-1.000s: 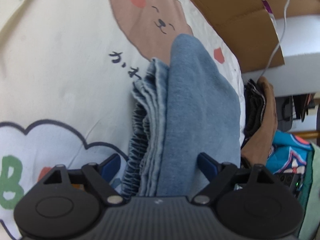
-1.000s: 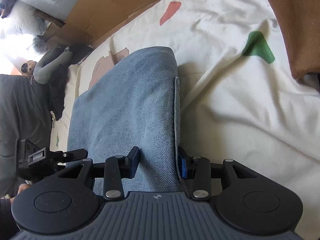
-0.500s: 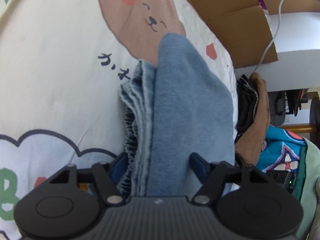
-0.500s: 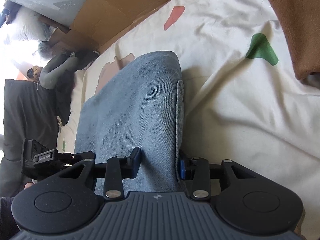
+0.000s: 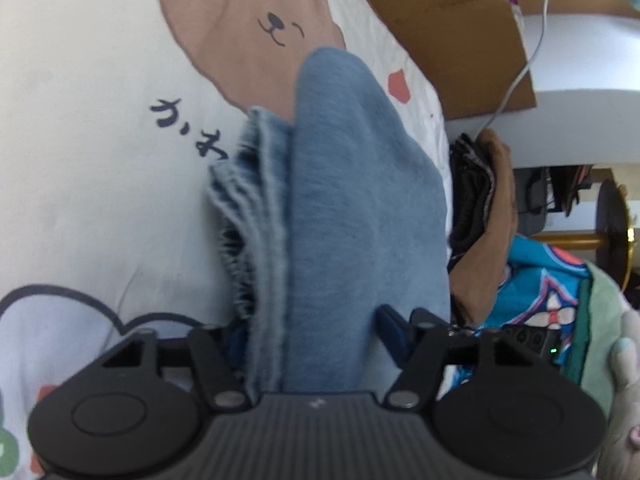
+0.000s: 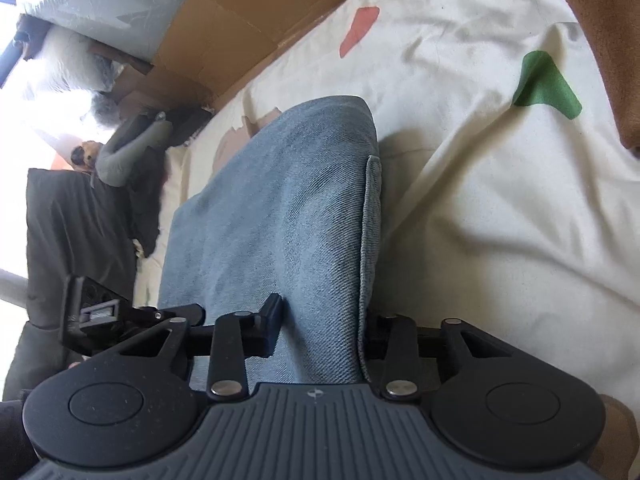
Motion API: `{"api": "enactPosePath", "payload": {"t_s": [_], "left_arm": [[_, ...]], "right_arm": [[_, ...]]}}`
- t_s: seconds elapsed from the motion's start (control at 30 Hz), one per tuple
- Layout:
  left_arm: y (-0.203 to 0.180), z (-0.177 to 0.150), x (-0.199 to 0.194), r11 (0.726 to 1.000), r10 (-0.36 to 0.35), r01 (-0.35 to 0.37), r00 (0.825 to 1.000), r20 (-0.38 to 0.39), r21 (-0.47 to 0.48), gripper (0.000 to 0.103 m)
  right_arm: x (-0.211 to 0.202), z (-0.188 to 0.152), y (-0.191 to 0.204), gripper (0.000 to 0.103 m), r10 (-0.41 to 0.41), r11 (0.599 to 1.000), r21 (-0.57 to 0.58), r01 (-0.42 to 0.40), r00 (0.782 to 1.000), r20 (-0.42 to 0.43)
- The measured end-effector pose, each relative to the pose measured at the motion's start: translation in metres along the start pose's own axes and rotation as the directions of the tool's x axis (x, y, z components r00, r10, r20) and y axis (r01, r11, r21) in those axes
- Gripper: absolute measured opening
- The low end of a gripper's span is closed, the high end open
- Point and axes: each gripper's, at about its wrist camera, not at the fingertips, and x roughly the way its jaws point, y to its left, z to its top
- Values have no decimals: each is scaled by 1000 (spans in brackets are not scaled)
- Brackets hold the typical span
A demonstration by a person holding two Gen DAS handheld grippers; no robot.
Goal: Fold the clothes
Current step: 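Lift the folded jeans up off the bed with both grippers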
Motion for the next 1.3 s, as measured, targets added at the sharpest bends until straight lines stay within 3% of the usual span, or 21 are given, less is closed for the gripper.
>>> {"api": "enactPosePath", "payload": {"t_s": [0.2,0.47,0.73,1.3], "left_arm": [[-8,1,-6,1000,-2,2,1000,15,16,56],[-14,3,-9,999,-7,6,1000,25,37,50],[-30,4,-20,997,-20,17,999,34,70,46],[-80,-2,-63,985,43,-53,997,66,163,45]], "right_arm": [[-7,-2,0,33,17,1000,3,-17,1000,18],[-15,-6,-1,22,36,999,1,-36,999,41],[-30,-2,12,21,45,999,4,-45,997,70],[-57,6,64,20,14,999,-33,-11,996,84]]}}
